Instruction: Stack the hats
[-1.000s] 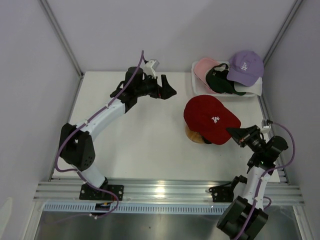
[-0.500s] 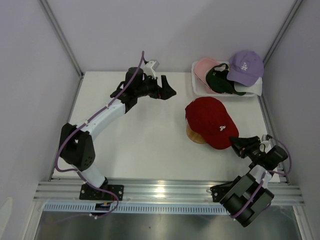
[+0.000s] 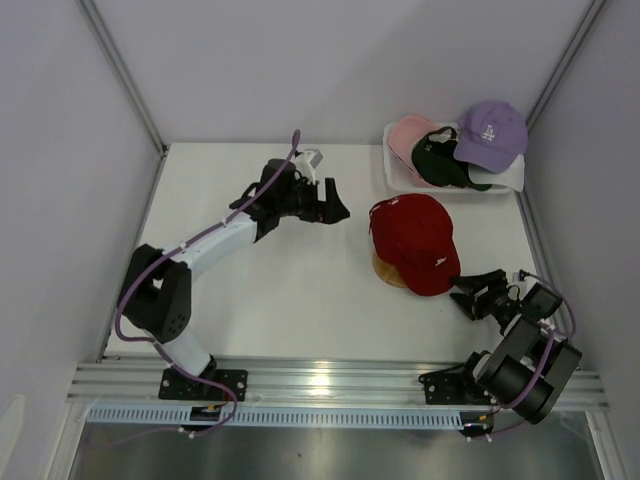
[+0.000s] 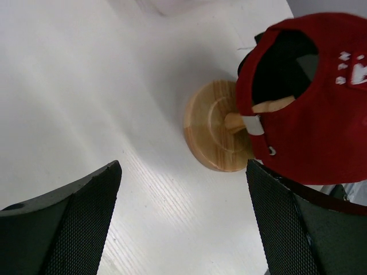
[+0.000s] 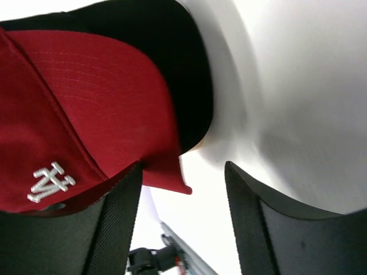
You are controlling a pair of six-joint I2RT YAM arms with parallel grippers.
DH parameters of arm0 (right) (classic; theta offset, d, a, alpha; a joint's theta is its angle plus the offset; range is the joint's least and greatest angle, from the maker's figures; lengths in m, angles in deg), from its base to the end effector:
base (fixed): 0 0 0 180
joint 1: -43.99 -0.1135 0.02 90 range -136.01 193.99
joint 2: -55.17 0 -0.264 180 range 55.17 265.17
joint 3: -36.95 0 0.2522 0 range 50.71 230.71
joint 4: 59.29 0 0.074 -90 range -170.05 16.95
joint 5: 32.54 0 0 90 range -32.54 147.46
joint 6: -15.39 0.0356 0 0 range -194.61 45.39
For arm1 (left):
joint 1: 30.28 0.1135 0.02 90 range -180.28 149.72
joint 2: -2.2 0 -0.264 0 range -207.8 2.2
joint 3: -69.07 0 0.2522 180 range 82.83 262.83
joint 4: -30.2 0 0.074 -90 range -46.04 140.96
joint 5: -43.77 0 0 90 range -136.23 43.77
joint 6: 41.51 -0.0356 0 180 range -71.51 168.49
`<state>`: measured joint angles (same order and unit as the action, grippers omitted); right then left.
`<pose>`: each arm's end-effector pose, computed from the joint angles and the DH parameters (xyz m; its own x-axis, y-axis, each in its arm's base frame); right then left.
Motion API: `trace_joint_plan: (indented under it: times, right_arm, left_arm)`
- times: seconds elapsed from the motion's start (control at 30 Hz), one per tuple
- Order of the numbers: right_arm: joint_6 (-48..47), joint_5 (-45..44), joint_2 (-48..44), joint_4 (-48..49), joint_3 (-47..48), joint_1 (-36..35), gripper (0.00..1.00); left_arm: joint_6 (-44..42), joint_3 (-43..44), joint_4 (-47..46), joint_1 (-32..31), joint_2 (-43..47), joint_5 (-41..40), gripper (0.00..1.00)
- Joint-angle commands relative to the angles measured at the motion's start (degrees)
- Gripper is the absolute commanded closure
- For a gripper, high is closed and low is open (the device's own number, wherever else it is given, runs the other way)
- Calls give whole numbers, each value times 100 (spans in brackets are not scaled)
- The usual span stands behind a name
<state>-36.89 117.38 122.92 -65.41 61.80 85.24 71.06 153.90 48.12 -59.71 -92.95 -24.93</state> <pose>0.1444 -0.0856 0.1168 -0.5078 0.8532 -0.1191 0.2712 0.2895 0.9180 0.3300 -0.2010 0.2805 -0.6632 -0.0364 -0.7475 0.5219 0.6933 -0.4968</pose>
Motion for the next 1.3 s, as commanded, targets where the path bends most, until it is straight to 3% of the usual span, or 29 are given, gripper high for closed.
trace_joint_plan:
  times: [0.0,0.17,0.43,0.6,0.77,0.97,1.27]
  right_arm:
    - [-45,-760,54,255,367,-477,38]
    - [-185,-1456,326,-95,1033,-1206,42]
    - [-397,-1730,1134,-176,1545,-1295,44]
    - [-405,-1712,1539,-105,1747,-1497,46]
    - [-388,-1764,1742,-87,1879,-1656,46]
    - [-449,-1844,1795,-245,2054,-1735,46]
    - [-493,-1914,1733,-430,2107,-1779,46]
  left_arm:
    - [239,-321,-266,-142,243,-65,7]
    - [389,-7,-277,-238,59,50,8]
    - [354,802,-65,-563,-275,-3,9]
    - [222,1312,540,-810,-643,-660,13]
    - [231,1682,1253,-959,-969,-1250,23]
    - [196,1884,1500,-1030,-1189,-1515,26]
    - [204,1674,1377,-1038,-812,-1831,27]
